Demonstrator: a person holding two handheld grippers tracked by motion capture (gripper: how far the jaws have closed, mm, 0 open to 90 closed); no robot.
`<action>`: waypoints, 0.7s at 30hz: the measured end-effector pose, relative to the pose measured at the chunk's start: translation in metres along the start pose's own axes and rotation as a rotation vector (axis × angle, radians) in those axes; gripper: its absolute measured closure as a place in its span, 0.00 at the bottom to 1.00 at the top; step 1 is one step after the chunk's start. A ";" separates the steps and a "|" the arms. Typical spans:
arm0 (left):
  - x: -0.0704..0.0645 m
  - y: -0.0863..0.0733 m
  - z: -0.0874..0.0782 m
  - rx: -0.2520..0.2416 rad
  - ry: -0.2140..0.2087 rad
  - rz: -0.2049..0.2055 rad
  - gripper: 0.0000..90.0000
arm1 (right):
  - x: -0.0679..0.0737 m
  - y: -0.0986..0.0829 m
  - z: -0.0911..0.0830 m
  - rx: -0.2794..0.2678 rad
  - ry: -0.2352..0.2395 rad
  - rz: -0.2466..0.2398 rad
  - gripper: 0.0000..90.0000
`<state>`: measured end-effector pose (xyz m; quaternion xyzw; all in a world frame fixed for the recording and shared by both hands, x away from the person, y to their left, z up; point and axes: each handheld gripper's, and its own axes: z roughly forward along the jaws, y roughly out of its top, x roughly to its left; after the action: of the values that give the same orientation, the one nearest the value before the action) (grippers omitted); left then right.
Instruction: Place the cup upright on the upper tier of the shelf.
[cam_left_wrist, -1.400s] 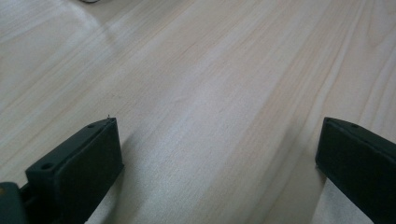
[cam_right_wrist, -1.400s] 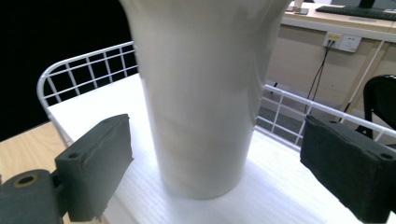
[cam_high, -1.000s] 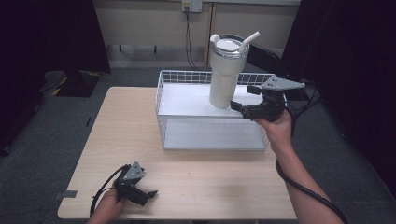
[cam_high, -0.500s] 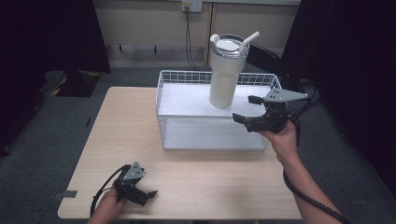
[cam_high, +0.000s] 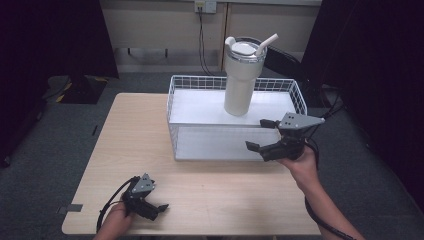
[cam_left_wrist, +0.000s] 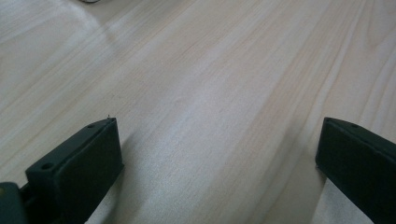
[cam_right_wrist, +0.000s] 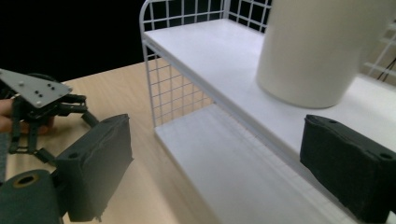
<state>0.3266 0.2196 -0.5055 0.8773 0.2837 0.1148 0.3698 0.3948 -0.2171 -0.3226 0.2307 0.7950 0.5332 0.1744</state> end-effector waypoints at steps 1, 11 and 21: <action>0.000 0.000 0.000 0.000 0.000 0.000 0.00 | 0.000 0.000 0.000 0.000 0.000 0.000 0.10; 0.000 0.000 0.000 0.000 0.000 0.000 0.00 | 0.014 -0.039 0.014 0.029 0.052 0.022 0.10; 0.000 0.000 0.000 -0.001 0.000 0.000 0.00 | 0.027 -0.101 0.031 0.066 0.106 0.091 0.10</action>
<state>0.3266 0.2195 -0.5055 0.8771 0.2838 0.1148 0.3702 0.3705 -0.2113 -0.4287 0.2437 0.8090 0.5256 0.0996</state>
